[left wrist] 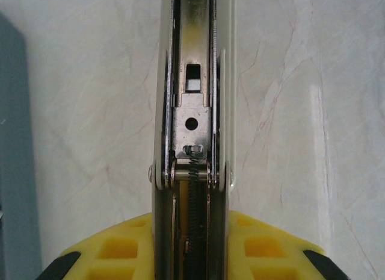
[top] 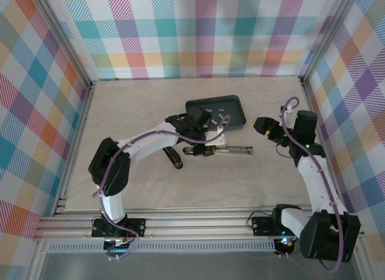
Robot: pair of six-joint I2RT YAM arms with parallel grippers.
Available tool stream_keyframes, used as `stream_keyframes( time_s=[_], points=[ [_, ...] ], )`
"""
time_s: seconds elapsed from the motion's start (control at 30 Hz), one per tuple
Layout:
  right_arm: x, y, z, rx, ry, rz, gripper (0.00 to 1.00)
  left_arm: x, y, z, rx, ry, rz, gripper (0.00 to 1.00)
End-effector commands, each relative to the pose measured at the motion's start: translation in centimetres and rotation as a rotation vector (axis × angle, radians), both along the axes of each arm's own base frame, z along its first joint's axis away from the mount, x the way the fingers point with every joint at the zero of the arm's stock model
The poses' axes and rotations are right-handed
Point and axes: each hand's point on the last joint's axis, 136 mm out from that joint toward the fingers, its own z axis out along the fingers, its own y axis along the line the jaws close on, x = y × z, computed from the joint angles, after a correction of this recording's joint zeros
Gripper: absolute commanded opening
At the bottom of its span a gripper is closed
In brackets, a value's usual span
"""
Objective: Load the staples into the stapler
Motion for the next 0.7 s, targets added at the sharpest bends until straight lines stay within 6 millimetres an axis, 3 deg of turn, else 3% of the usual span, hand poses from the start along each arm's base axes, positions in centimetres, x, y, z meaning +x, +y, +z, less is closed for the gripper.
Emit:
stream_keyframes(
  time_s=[0.0,0.17,0.33,0.67],
  points=[
    [0.4,-2.3,-1.5,0.046,0.123,-0.106,0.67,-0.1,-3.3,1.4,-0.077,-0.014,-0.047,0.07],
    [0.0,-4.2,-3.1,0.045,0.171,-0.19,0.66,0.3,-5.5,-1.1,-0.074,0.008,-0.035,0.07],
    [-0.9,-5.6,-3.7,-0.002,0.166,-0.251,0.66,0.3,-6.2,-2.9,-0.065,0.039,-0.033,0.07],
    [-1.0,-3.8,-3.4,0.034,0.11,-0.134,0.65,1.1,-5.5,-5.1,-0.017,0.03,-0.037,0.08]
  ],
)
